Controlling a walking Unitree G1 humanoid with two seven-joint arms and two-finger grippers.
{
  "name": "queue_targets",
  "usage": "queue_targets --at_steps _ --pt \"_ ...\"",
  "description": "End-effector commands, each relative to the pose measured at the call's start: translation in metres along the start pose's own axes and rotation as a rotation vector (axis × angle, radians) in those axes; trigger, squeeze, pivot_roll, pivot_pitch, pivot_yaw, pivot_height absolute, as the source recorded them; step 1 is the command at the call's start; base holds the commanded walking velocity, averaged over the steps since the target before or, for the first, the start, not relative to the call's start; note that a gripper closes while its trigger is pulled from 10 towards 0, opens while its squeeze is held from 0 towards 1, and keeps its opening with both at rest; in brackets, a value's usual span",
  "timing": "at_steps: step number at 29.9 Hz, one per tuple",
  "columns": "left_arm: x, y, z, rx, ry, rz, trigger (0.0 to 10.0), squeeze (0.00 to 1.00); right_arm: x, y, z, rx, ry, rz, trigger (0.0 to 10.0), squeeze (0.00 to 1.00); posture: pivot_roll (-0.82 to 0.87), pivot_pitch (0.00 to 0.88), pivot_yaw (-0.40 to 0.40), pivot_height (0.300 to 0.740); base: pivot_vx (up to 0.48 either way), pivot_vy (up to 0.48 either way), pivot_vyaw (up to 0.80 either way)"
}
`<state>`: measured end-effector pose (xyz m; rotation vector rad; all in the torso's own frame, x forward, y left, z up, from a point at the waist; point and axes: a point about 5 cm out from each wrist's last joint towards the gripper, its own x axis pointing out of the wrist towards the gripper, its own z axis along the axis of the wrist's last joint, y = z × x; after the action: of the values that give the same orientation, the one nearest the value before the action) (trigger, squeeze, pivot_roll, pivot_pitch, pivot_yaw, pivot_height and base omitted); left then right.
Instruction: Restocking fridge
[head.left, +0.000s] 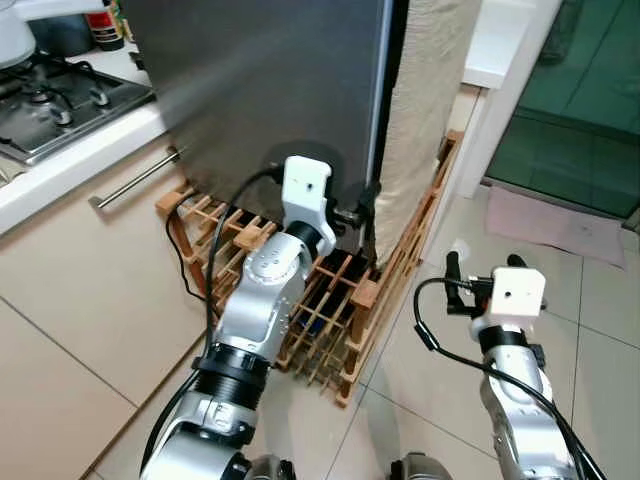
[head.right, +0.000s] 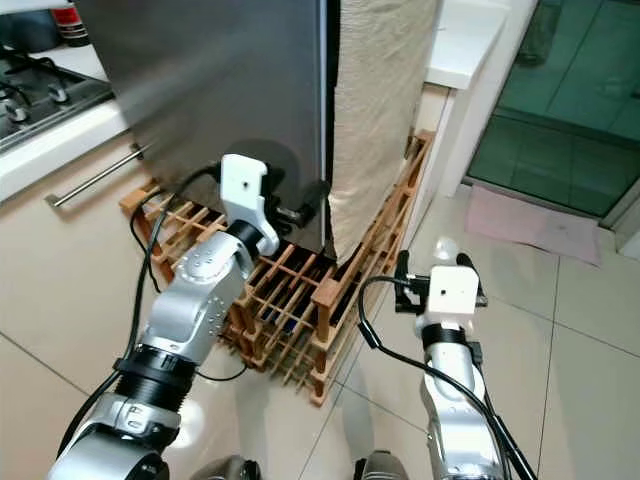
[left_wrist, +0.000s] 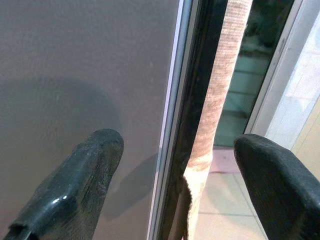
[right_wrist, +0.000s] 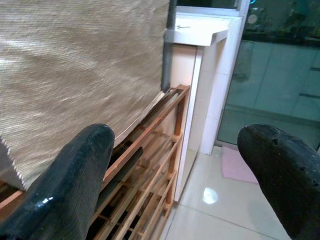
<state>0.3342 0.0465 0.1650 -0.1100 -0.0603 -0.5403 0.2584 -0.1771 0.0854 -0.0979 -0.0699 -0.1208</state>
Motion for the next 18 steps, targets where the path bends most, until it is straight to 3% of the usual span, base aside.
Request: queue_targets --at_steps 1,5,6,7,9,10,12,15,18 --pt "-0.019 0.025 0.006 0.056 -0.054 0.045 10.0 0.0 -0.004 -0.005 0.014 -0.002 -0.059 -0.025 10.0 0.0 -0.12 0.0 0.057 0.703 0.0 0.0 0.0" --pt "-0.031 0.038 0.002 0.082 -0.047 0.078 10.0 0.0 -0.009 -0.008 0.018 0.0 -0.074 -0.035 10.0 0.0 -0.11 0.0 0.054 0.703 0.0 0.0 0.0" --pt "-0.067 0.068 -0.015 0.104 0.012 0.157 10.0 0.0 -0.033 -0.012 0.017 -0.017 -0.063 -0.007 10.0 0.0 -0.11 0.0 0.047 0.703 0.0 0.0 0.0" --pt "-0.067 0.068 -0.015 0.104 0.012 0.157 10.0 0.0 -0.033 -0.012 0.017 -0.017 -0.063 -0.007 10.0 0.0 -0.11 0.0 0.047 0.703 0.0 0.0 0.0" --pt "-0.103 0.084 -0.028 0.119 0.078 0.227 10.0 0.0 -0.057 -0.018 0.01 -0.05 -0.021 0.019 10.0 0.0 -0.11 0.0 0.042 0.703 0.0 0.0 0.0" --pt "-0.122 0.084 -0.033 0.129 0.092 0.251 10.0 0.0 -0.07 -0.026 0.002 -0.068 0.014 0.004 10.0 0.0 -0.11 0.0 0.038 0.703 0.0 0.0 0.0" --pt "-0.147 0.08 -0.037 0.136 0.095 0.297 10.0 0.0 -0.085 -0.038 -0.003 -0.094 0.036 -0.043 10.0 0.0 -0.1 0.0 0.032 0.703 0.0 0.0 0.0" --pt "-0.159 0.076 -0.04 0.152 0.117 0.327 10.0 0.0 -0.091 -0.045 -0.001 -0.104 0.034 -0.106 10.0 0.0 -0.1 0.0 0.021 0.703 0.0 0.0 0.0" --pt "-0.161 0.072 -0.042 0.178 0.119 0.344 10.0 0.0 -0.09 -0.044 0.0 -0.117 0.053 -0.114 10.0 0.0 -0.1 0.0 0.012 0.703 0.0 0.0 0.0"
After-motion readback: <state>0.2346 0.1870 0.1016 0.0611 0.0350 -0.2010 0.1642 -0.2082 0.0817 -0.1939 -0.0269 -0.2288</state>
